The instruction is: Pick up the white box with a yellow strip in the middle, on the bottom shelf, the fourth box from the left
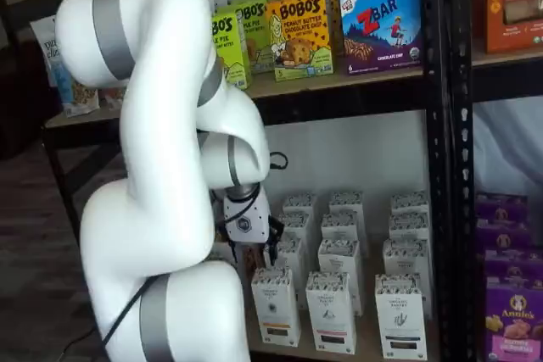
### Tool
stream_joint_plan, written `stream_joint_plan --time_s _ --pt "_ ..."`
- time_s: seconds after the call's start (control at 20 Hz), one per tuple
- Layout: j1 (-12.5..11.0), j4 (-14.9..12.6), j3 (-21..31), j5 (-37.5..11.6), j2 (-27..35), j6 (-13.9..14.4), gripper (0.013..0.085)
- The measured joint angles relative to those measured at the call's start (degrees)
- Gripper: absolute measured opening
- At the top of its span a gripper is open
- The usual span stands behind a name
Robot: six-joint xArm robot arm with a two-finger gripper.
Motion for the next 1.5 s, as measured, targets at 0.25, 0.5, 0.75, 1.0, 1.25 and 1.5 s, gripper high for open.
stream_joint_plan --time_s 0.25,0.5,0.75,1.0,1.25,1.5 --pt "0.1 0.1 -1.9 -2.9 4.6 -0.1 0.0850" --pt "0.6 -1.5 -4.8 -4.8 9.1 1.8 0.0850" --pt "0.9 0.1 -8.4 -5.7 13.7 0.5 0.0850" --pt "1.0 1.4 -12.6 -5.9 18.4 -0.7 0.0850" --pt "1.1 1.4 -17.0 -5.8 23.1 -0.5 0.0850" --pt "1.3 1.3 -22.5 -5.5 28.3 -0.3 0.0850"
